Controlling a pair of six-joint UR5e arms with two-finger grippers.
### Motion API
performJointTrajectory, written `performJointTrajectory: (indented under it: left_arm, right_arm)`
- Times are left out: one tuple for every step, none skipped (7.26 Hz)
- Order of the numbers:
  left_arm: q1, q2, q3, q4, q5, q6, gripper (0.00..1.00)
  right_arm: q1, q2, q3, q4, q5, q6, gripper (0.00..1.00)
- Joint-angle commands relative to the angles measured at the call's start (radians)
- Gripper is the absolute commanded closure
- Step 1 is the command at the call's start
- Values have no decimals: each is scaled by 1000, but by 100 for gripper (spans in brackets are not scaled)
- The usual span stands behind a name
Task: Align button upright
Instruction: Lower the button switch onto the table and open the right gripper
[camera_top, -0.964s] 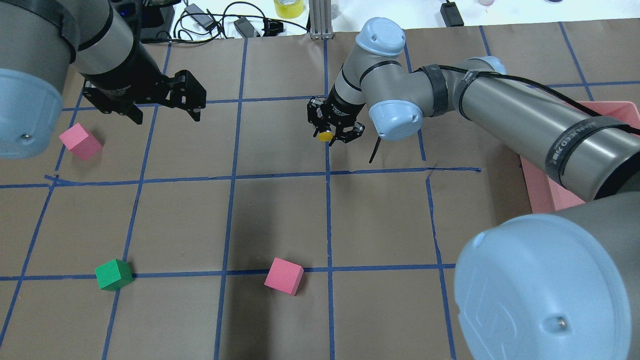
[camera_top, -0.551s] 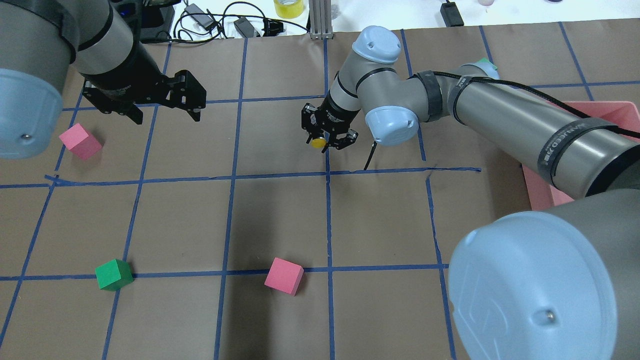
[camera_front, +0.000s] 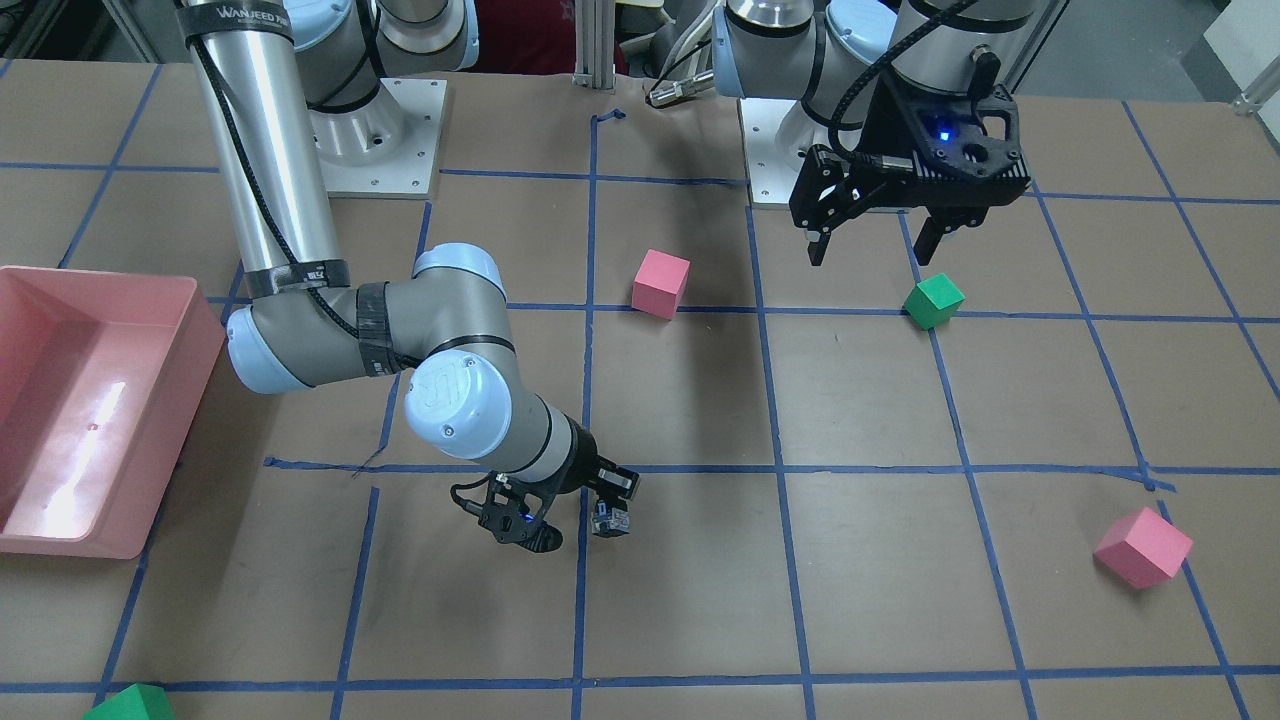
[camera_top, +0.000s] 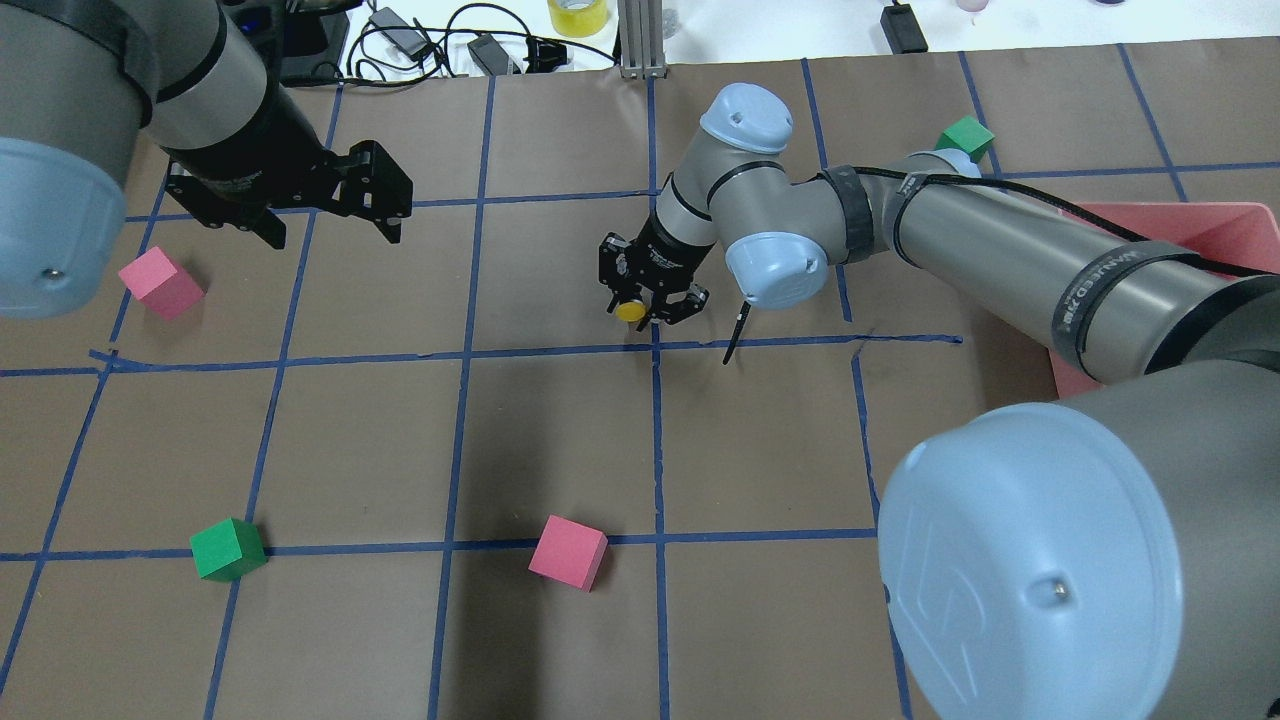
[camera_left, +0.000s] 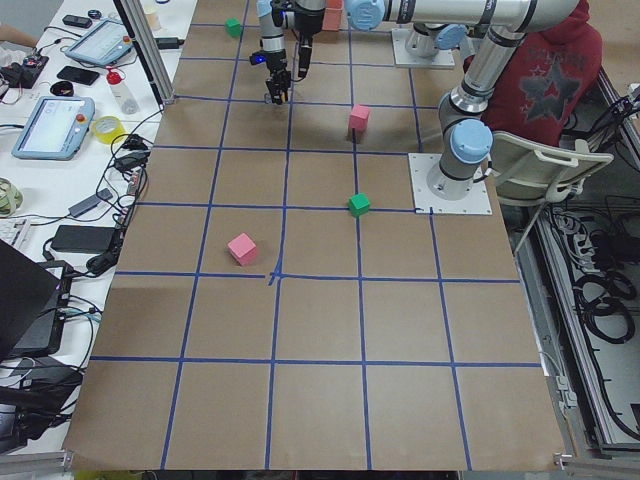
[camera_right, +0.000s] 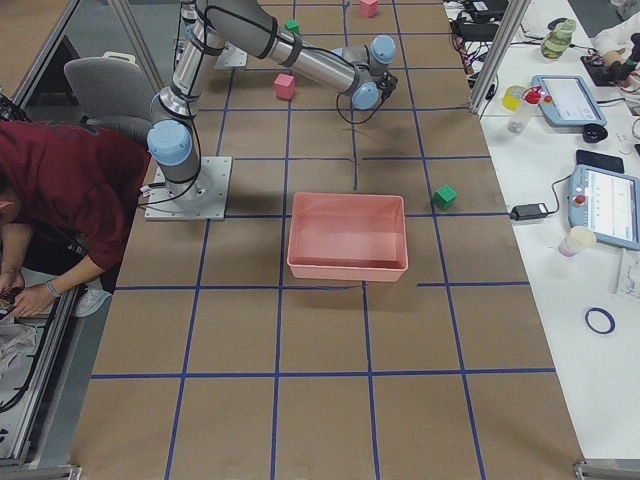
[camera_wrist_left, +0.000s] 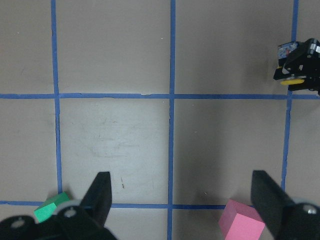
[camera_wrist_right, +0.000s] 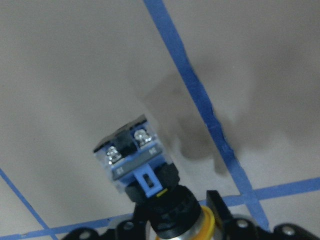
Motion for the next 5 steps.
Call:
performJointTrajectory:
  left_arm:
    - [0, 0, -1, 0, 0, 0, 0]
    - [0, 0, -1, 0, 0, 0, 0]
    - [0, 0, -1, 0, 0, 0, 0]
    - [0, 0, -1, 0, 0, 0, 0]
    - [0, 0, -1, 0, 0, 0, 0]
  right_arm:
    - [0, 16, 1, -4, 9, -4, 86]
    - [0, 19, -9, -15, 4, -4, 69]
    - [0, 22, -12, -15, -4, -6, 62]
    - [0, 22, -10, -15, -27, -3, 30]
    - [0, 22, -10, -15, -28, -3, 2]
